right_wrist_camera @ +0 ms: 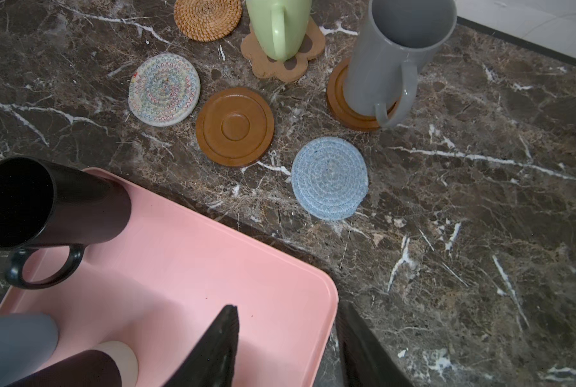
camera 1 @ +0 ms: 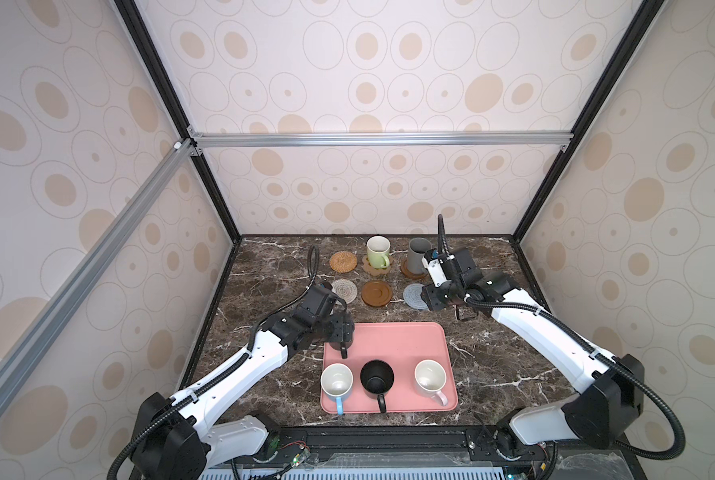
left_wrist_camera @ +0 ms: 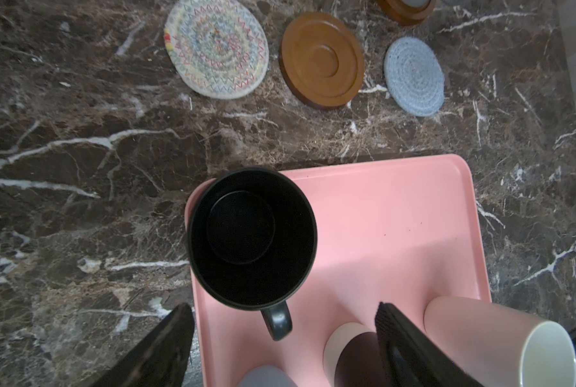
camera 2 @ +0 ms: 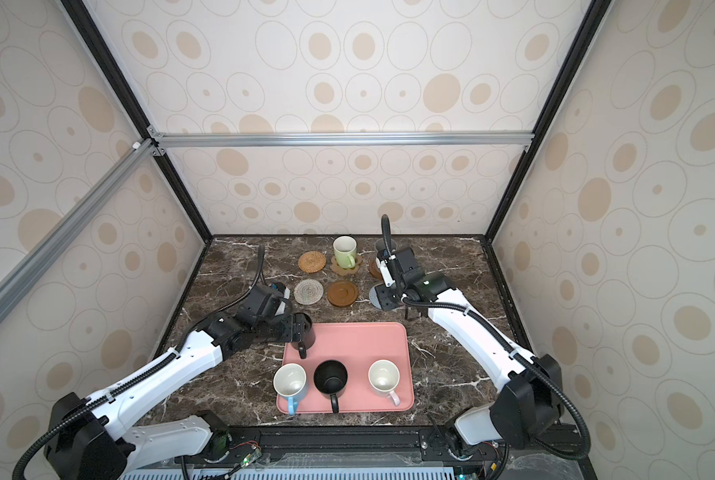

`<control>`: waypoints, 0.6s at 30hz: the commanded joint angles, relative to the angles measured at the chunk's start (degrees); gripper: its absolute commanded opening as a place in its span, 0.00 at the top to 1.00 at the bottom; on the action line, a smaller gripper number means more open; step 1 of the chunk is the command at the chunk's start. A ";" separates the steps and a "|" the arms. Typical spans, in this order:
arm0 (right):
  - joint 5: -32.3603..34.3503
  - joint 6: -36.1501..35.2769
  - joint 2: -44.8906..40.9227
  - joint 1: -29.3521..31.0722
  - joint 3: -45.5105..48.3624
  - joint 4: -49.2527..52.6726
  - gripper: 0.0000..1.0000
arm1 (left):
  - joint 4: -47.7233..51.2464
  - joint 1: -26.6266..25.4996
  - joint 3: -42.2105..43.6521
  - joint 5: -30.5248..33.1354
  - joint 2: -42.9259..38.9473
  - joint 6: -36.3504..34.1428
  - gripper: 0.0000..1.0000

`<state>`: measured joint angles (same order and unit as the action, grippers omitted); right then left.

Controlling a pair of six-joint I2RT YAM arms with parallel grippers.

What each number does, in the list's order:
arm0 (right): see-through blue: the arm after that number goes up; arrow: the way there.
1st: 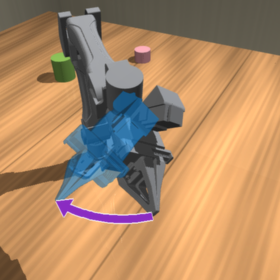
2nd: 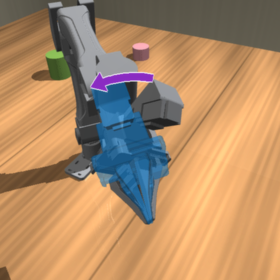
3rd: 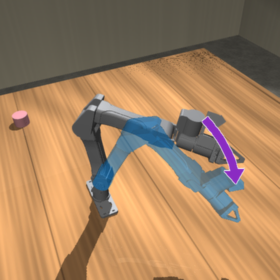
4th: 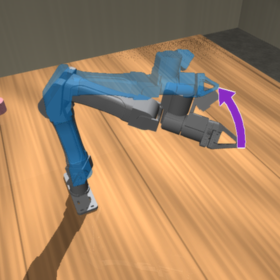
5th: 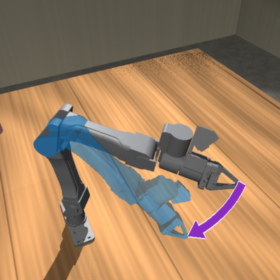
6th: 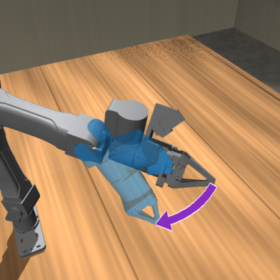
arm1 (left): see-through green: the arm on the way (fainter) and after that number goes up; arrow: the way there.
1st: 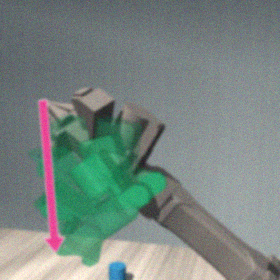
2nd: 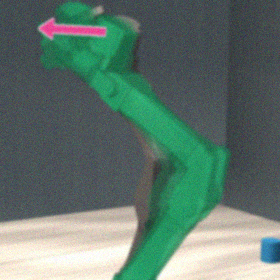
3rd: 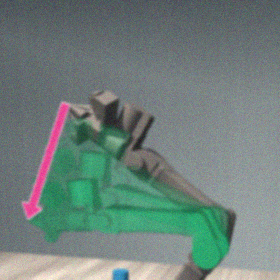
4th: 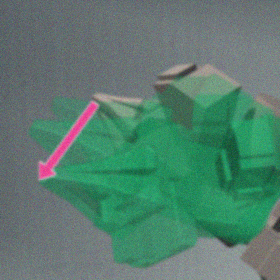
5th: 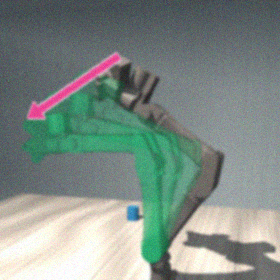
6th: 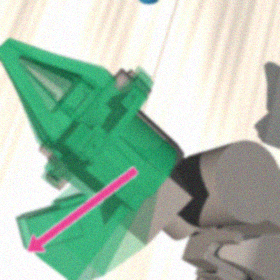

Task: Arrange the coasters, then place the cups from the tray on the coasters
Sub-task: 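Lower the left gripper into the black mug while the right gripper draws back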

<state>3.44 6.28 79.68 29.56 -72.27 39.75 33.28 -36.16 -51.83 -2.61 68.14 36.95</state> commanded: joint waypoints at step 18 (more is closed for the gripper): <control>0.82 7.91 -7.24 0.22 9.29 2.87 0.49 | -1.00 -5.68 3.41 5.87 5.82 11.12 0.33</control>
<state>3.64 12.80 73.91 29.56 -64.03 41.39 32.10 -41.36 -47.55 0.75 73.06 46.63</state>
